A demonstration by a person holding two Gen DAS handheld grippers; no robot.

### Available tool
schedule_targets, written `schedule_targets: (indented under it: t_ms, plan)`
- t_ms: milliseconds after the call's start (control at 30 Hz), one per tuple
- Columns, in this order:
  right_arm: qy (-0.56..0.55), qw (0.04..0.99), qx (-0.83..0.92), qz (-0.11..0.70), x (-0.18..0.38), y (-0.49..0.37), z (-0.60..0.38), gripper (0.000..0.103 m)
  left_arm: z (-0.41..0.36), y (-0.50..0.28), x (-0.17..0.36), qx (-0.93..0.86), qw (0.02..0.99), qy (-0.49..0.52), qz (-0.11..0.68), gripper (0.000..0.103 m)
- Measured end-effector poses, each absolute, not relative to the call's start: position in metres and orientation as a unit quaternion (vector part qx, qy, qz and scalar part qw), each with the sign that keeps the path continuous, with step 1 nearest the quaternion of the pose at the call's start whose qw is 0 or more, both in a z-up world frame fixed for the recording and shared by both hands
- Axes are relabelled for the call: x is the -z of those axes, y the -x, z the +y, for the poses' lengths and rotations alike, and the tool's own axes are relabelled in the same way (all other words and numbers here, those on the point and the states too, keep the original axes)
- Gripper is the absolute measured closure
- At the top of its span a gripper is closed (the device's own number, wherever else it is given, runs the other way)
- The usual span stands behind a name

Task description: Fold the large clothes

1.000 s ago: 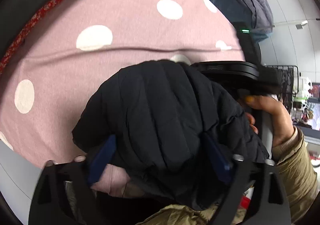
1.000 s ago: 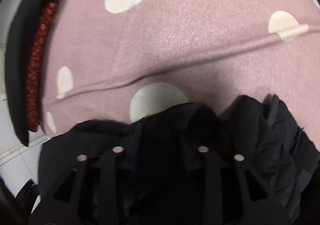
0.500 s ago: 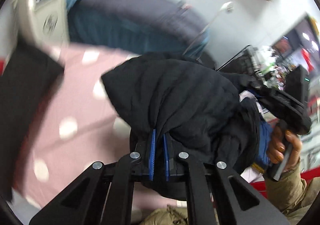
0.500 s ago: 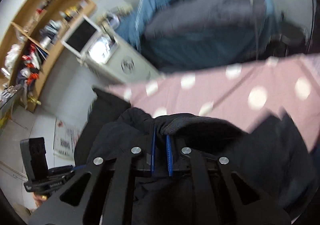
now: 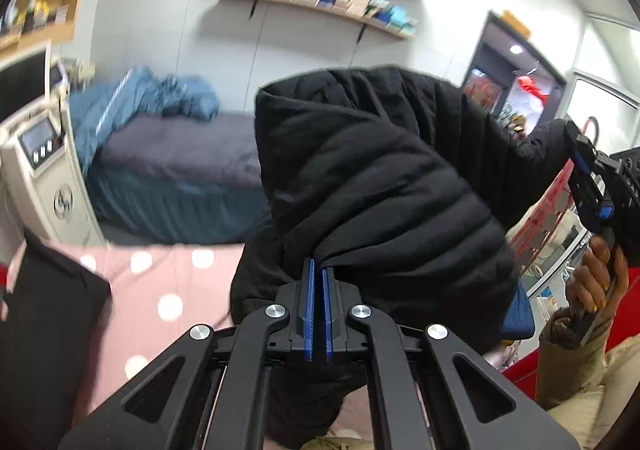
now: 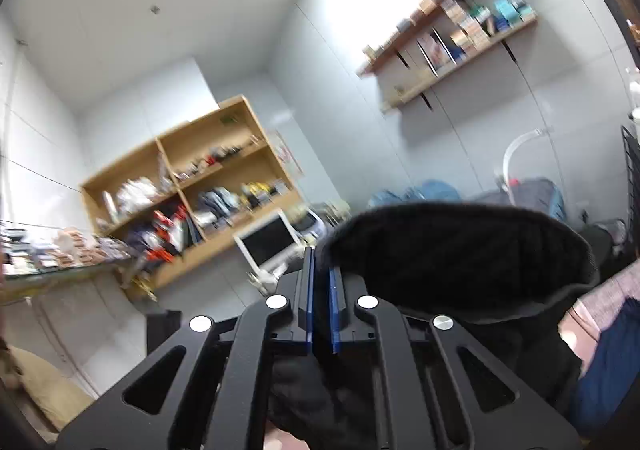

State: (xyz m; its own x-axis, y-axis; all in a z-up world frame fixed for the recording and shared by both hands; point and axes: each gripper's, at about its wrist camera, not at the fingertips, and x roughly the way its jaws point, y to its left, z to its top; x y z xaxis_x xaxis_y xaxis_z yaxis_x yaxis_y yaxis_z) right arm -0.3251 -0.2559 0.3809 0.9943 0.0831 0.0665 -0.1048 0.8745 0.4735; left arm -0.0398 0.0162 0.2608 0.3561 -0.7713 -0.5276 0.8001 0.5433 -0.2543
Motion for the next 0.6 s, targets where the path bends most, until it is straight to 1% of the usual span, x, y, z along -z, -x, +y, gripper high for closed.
schedule_targets:
  t_ms: [233, 300, 367, 433, 500, 533, 600]
  plan:
    - [-0.168, 0.973, -0.107, -0.115, -0.446, 0.365, -0.224, 0.097, 0.06, 0.083, -0.345, 0.531, 0.826, 0.006, 0.191, 0.1]
    - [-0.17, 0.966, -0.137, -0.142, -0.467, 0.366, -0.232, 0.098, 0.073, 0.09, -0.363, 0.543, 0.823, 0.015, 0.166, 0.1]
    - [-0.184, 0.959, -0.156, -0.149, -0.481, 0.352, -0.244, 0.098, 0.084, 0.086, -0.374, 0.547, 0.822, 0.028, 0.155, 0.1]
    - [-0.203, 0.958, -0.148, -0.137, -0.484, 0.328, -0.257, 0.098, 0.087, 0.072, -0.372, 0.539, 0.826, 0.037, 0.162, 0.1]
    - [-0.229, 0.961, -0.129, -0.092, -0.473, 0.281, -0.274, 0.097, 0.08, 0.052, -0.359, 0.516, 0.834, 0.035, 0.193, 0.1]
    - [-0.238, 0.961, -0.129, -0.066, -0.464, 0.258, -0.281, 0.097, 0.072, 0.038, -0.347, 0.497, 0.84, 0.031, 0.217, 0.1]
    - [-0.264, 0.962, -0.074, 0.006, -0.425, 0.198, -0.295, 0.095, 0.053, 0.006, -0.312, 0.444, 0.851, 0.026, 0.28, 0.094]
